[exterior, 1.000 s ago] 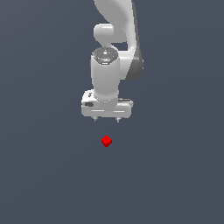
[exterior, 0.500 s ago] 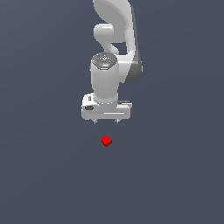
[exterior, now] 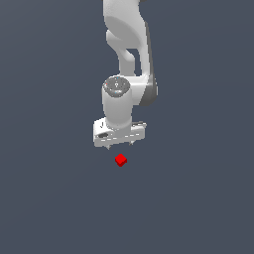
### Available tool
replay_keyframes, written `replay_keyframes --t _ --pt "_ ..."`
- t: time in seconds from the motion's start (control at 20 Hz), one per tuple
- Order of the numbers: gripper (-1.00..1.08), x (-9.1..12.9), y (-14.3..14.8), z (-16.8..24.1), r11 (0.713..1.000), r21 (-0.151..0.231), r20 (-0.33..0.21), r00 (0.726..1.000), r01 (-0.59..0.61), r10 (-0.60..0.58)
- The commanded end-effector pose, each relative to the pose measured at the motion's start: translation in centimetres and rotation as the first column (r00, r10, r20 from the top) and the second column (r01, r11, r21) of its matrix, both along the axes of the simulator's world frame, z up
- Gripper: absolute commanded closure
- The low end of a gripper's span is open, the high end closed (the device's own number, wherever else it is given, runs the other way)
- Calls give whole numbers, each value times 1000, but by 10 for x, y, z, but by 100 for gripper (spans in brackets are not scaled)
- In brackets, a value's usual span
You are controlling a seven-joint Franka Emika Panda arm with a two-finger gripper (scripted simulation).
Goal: Pick up the red cube and move it to a goal position.
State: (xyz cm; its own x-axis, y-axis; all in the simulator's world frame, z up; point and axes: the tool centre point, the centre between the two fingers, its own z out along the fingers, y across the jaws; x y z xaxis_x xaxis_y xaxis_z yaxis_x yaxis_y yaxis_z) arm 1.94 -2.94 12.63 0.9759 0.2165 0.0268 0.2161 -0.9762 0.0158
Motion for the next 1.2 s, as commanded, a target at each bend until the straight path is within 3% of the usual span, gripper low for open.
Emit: replay_keyframes --t 0.0,0.25,0.6,0.9,1.15 --pt "-92 3 -1 -15 998 1 -4 998 -67 67" --pt "-92 9 -2 -46 979 4 -12 979 -205 205" --pt "-92 17 -2 -82 932 8 -22 932 -363 363" --pt "-92 21 -1 -100 898 10 -27 897 -441 441" --pt "-92 22 -1 -106 885 10 -29 884 -466 466"
